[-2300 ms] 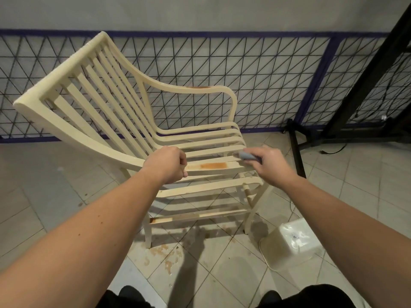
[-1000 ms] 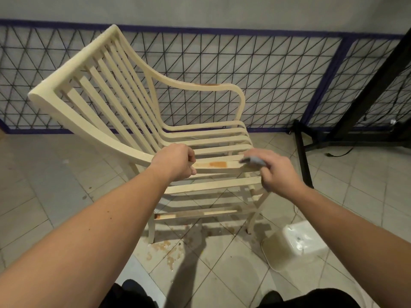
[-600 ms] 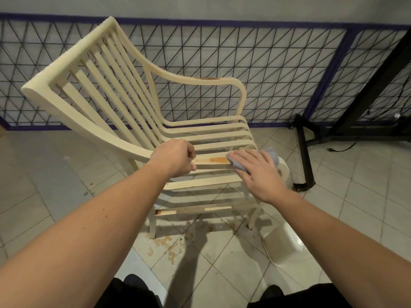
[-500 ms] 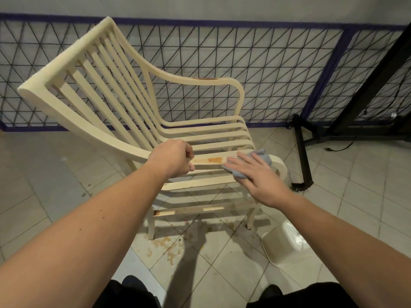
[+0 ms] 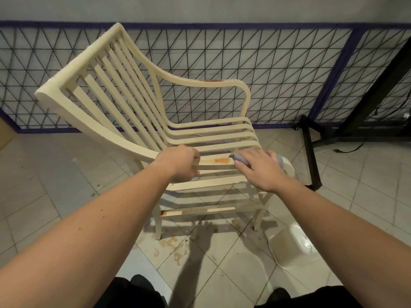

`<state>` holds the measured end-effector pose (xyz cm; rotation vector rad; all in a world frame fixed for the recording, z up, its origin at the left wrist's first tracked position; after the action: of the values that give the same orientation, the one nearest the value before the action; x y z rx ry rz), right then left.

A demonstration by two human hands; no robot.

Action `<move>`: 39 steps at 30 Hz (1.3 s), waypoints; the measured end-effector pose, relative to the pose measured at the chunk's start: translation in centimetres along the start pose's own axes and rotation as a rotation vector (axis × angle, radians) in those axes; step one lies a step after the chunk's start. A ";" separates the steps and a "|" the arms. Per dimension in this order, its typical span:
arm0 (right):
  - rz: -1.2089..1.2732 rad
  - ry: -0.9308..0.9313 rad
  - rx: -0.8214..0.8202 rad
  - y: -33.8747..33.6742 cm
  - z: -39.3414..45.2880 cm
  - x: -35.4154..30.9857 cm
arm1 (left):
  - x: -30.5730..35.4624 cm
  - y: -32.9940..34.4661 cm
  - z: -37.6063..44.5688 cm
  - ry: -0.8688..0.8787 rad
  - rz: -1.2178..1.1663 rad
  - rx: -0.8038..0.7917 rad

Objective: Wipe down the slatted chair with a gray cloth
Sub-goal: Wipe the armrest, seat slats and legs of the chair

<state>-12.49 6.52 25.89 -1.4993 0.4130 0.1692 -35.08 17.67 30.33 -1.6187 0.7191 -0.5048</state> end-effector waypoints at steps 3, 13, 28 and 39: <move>0.028 -0.115 0.001 0.9 0.1 -1.5 | 0.1 0.0 -0.1 -0.050 -0.027 0.059; 0.367 -0.220 0.044 -1.7 -3.2 -1.0 | 0.0 0.0 0.2 -0.082 -0.076 0.063; 0.002 -0.094 -0.086 1.3 0.8 -4.1 | -3.1 -2.5 -1.6 -0.058 0.166 -0.012; -0.004 -0.080 -0.033 -0.7 -1.2 0.6 | -2.7 -2.3 -1.7 -0.086 0.128 0.011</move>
<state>-11.87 5.22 26.27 -1.5204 0.3446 0.2328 -37.71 18.51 33.05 -1.5626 0.7488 -0.3443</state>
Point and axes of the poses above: each hand's wrist, its own z-axis towards the middle knuckle, its own y-axis out of the palm, x = y × z, the point moved 1 cm from there along z, towards the middle knuckle, and after that the axes turned 8 degrees about z, right-handed, at the moved point
